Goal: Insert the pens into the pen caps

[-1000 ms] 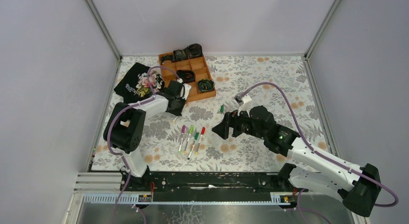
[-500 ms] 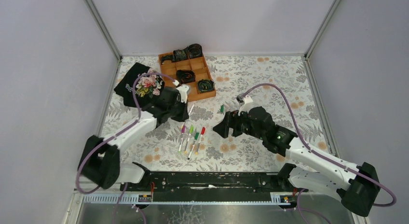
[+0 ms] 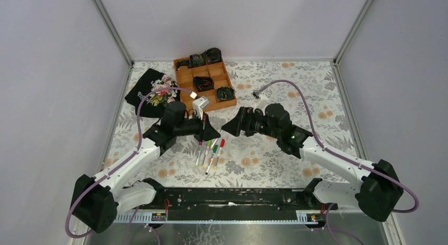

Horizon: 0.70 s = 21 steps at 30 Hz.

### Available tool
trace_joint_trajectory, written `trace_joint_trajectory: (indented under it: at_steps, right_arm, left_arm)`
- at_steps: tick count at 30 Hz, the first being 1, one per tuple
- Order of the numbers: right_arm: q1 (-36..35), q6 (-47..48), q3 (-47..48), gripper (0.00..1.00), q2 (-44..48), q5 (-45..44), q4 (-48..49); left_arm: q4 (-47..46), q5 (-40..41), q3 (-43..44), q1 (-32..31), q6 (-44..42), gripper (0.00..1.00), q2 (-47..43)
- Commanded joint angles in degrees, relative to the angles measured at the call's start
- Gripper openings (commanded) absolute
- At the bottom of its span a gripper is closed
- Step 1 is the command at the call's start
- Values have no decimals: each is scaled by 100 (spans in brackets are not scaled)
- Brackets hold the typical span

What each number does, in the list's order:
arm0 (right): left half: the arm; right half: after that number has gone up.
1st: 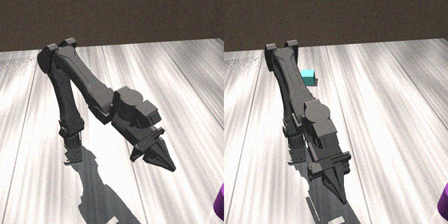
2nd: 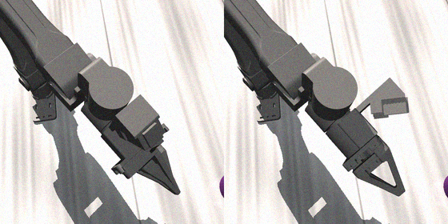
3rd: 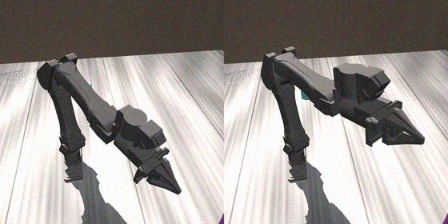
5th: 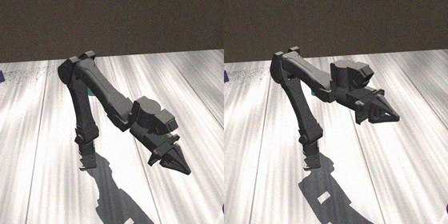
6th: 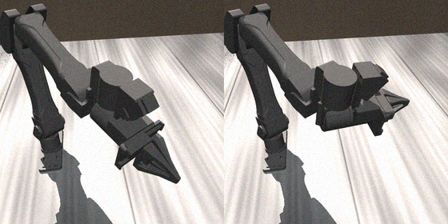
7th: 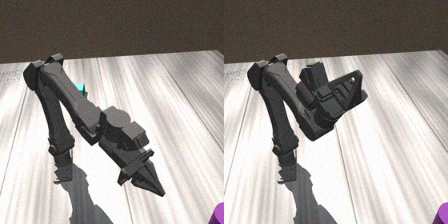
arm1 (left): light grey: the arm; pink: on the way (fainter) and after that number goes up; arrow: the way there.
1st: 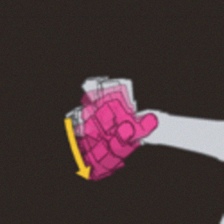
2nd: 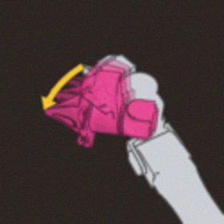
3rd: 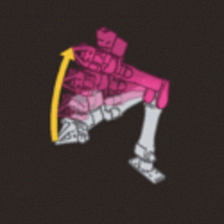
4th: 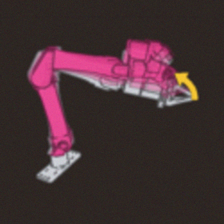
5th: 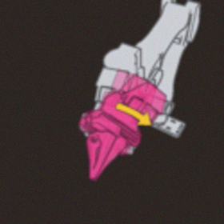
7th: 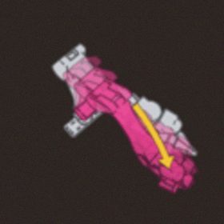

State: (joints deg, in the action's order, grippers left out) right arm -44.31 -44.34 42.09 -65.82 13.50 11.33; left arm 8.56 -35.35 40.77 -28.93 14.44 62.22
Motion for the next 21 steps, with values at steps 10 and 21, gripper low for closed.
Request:
trace_joint_trajectory:
  at_steps: [10, 21]
  right_arm:
    - [37, -171, 636, 79, -527, 250, 595]
    - [30, -251, 579, 11, -738, 457, 555]
  left_arm:
    - [-802, -688, -139, -166, 294, 0, -221]
    - [-1128, -709, -251, -166, 521, 0, -313]
